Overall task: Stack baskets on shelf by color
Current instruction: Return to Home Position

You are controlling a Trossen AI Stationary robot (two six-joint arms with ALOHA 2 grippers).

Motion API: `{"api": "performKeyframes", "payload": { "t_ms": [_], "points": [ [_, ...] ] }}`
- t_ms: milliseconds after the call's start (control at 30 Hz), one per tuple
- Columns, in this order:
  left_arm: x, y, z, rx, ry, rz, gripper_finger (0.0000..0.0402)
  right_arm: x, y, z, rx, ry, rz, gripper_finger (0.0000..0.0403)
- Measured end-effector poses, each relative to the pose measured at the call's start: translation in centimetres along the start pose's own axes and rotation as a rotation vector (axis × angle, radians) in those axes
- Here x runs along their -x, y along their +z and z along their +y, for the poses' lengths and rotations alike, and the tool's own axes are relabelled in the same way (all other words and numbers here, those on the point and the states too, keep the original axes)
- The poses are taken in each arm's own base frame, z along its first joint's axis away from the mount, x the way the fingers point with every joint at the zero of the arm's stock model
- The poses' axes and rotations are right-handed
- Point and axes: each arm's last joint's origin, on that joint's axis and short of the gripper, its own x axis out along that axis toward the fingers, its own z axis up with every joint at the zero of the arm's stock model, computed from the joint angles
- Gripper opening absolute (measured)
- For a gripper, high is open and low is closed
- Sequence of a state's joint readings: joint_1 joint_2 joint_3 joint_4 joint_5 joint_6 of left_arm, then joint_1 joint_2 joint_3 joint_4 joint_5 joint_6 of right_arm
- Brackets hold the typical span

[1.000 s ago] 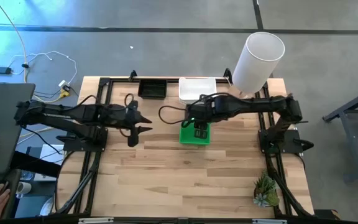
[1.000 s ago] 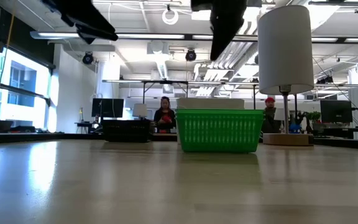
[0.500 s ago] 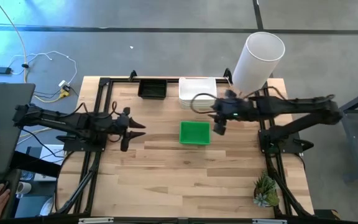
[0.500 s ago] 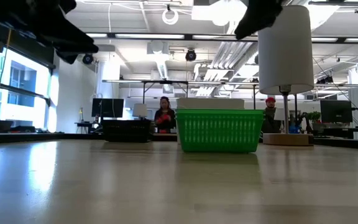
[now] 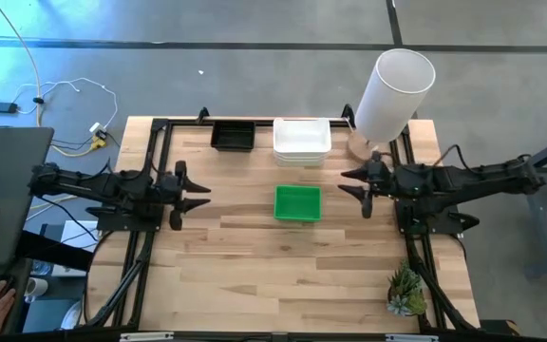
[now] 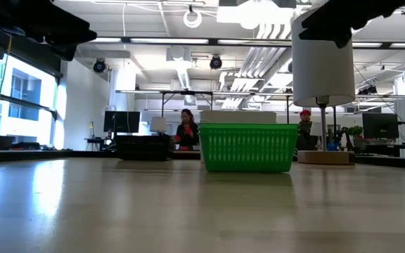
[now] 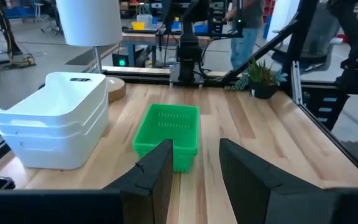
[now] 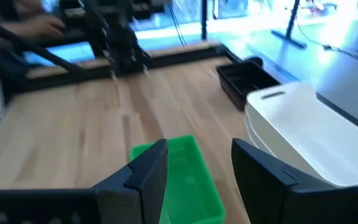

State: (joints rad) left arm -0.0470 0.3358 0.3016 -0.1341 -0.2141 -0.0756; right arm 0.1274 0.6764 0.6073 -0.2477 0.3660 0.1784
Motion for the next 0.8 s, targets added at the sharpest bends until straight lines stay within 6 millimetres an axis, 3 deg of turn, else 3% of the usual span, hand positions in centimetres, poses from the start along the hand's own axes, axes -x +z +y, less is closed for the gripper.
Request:
{"api": "performKeyframes", "payload": {
  "t_ms": [267,433,800],
  "points": [
    [0.7,-0.7,0.2,0.031,0.007,0.014,0.0119,1.6,-3.0,-0.5,-0.020,0.065,-0.129,0.0165],
    [0.1,-2.7,0.2,0.059,0.005,-0.001,0.0119,1.9,-4.5,-0.8,-0.033,0.089,-0.168,0.0165],
    [-0.3,-5.1,0.3,0.082,0.003,-0.017,0.0119,2.6,-4.9,-0.9,-0.016,0.116,-0.187,0.0165]
  ]
}}
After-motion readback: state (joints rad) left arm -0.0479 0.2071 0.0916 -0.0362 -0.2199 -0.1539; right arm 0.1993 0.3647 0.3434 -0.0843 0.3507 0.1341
